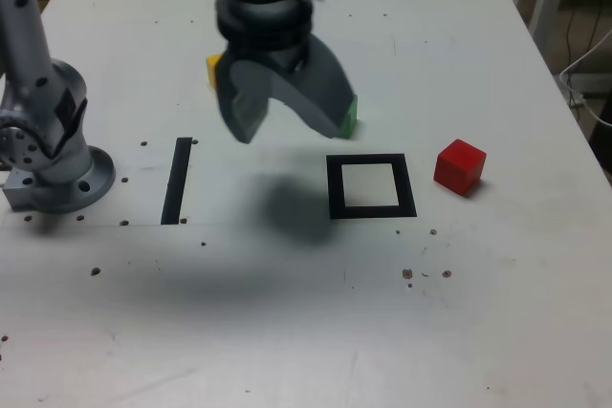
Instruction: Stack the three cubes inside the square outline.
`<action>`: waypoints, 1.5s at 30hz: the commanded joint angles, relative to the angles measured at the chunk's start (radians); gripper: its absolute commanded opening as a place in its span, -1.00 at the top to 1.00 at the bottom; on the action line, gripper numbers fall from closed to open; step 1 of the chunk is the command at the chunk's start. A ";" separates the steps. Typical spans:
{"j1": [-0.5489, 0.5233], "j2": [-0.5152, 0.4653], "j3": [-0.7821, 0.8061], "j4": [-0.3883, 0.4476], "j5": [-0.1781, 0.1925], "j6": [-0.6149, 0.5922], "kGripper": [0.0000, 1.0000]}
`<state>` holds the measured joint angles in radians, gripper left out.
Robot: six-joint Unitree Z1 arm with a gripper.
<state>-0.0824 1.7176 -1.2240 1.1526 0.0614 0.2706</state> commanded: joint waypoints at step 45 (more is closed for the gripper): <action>-0.007 0.511 -0.699 0.168 -0.001 0.365 -0.98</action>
<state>-0.0922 2.2206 -1.9165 1.3157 0.0615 0.6339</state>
